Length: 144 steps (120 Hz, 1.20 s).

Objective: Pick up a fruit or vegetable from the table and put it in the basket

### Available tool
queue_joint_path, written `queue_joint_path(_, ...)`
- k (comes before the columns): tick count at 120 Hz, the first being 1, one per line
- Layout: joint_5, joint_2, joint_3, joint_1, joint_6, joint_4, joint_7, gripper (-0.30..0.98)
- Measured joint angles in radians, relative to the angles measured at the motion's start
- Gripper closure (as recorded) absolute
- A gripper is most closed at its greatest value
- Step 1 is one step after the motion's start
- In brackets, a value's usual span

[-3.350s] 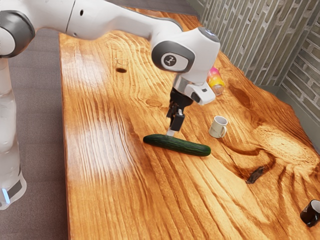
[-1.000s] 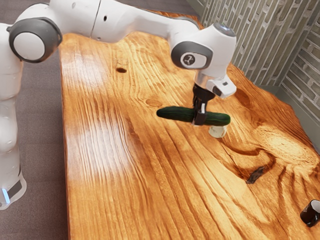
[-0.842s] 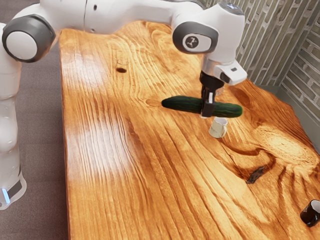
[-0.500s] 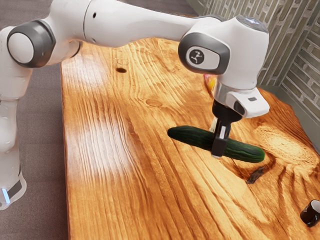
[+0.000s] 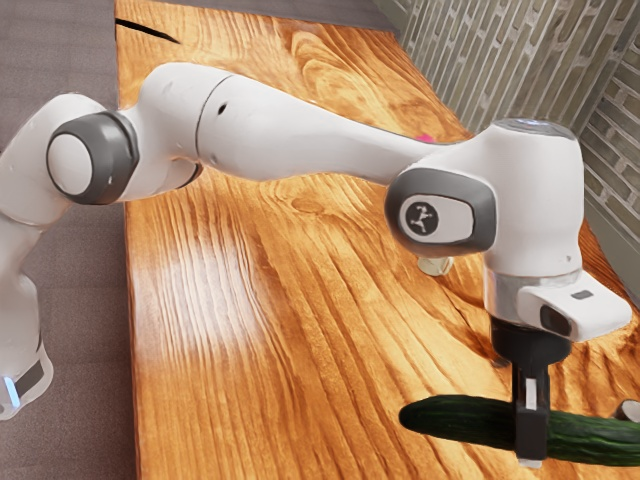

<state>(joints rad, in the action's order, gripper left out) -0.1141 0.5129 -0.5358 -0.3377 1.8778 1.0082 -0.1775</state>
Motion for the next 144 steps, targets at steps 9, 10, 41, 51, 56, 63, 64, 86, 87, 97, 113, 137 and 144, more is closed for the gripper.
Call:
queue_joint_path(9,0.093,0.049,0.018,-0.067,0.076,-0.053,0.007,0.50)
queue_joint_path(10,0.102,0.055,0.019,-0.075,0.084,-0.062,0.008,0.50)
queue_joint_path(41,0.251,0.245,0.023,-0.225,0.349,-0.264,0.053,0.50)
queue_joint_path(51,0.262,0.295,0.025,-0.231,0.451,-0.275,0.082,0.50)
queue_joint_path(56,0.265,0.318,0.024,-0.232,0.502,-0.276,0.101,0.50)
queue_joint_path(63,0.267,0.349,0.024,-0.235,0.575,-0.276,0.131,0.51)
queue_joint_path(64,0.267,0.354,0.024,-0.236,0.585,-0.276,0.135,0.51)
queue_joint_path(86,0.267,0.423,0.024,-0.241,0.746,-0.283,0.225,0.52)
queue_joint_path(87,0.267,0.424,0.024,-0.241,0.750,-0.284,0.228,0.52)
queue_joint_path(97,0.267,0.431,0.023,-0.241,0.788,-0.286,0.261,0.50)
queue_joint_path(113,0.276,0.432,-0.006,-0.242,0.817,-0.284,0.308,0.21)
queue_joint_path(137,0.279,0.425,-0.011,-0.242,0.832,-0.282,0.357,0.05)
queue_joint_path(144,0.277,0.365,0.013,-0.230,0.798,-0.266,0.366,0.04)
